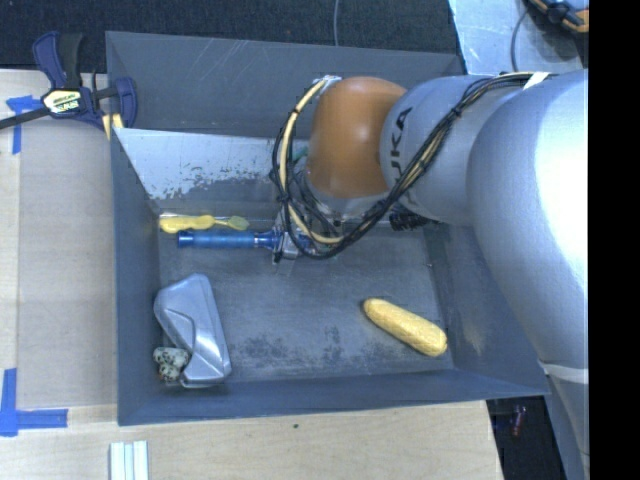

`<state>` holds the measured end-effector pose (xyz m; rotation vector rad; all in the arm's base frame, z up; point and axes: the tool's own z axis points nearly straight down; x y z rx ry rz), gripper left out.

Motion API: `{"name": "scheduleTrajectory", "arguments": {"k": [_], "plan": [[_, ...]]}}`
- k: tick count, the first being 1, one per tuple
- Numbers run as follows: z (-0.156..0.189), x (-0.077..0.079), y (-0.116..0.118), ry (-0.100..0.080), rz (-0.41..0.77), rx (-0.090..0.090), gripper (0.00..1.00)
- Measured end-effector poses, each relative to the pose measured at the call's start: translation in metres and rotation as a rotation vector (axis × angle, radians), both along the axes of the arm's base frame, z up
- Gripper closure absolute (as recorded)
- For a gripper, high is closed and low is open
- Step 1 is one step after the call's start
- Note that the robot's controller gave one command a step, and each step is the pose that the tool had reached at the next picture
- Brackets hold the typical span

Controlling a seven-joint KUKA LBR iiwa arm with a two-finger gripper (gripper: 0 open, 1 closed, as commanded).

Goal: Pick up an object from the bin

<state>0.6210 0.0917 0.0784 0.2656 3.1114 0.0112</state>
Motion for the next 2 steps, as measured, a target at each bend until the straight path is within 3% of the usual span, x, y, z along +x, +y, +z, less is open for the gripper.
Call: {"name": "scheduleTrajectory", "arguments": {"k": [1,2], "plan": [[0.0,0.0,0.0,0.0,-0.001,0.0,1.0],[-0.004,0.007,0.016,-0.003,-0.02,0.001,1.0]]}}
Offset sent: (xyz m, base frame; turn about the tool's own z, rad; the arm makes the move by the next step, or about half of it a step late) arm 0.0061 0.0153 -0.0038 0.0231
